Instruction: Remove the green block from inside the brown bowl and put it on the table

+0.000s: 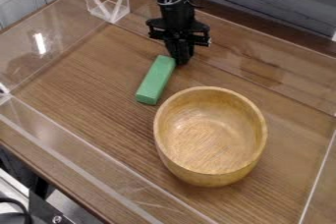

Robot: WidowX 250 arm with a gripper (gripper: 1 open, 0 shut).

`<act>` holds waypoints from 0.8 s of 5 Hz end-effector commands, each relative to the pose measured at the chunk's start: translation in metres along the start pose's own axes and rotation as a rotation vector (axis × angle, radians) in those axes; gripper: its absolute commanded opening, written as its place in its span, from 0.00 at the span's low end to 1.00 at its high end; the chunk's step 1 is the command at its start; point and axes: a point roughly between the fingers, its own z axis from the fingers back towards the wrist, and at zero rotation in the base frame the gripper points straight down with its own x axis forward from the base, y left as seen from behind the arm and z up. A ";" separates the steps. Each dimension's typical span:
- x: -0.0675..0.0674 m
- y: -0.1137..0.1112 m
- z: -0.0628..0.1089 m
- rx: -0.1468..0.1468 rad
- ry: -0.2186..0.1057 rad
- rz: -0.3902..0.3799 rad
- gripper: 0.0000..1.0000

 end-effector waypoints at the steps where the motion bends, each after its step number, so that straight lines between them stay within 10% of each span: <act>1: 0.009 -0.003 0.016 0.003 -0.040 -0.012 0.00; 4: 0.006 0.005 0.040 0.001 -0.003 -0.056 0.00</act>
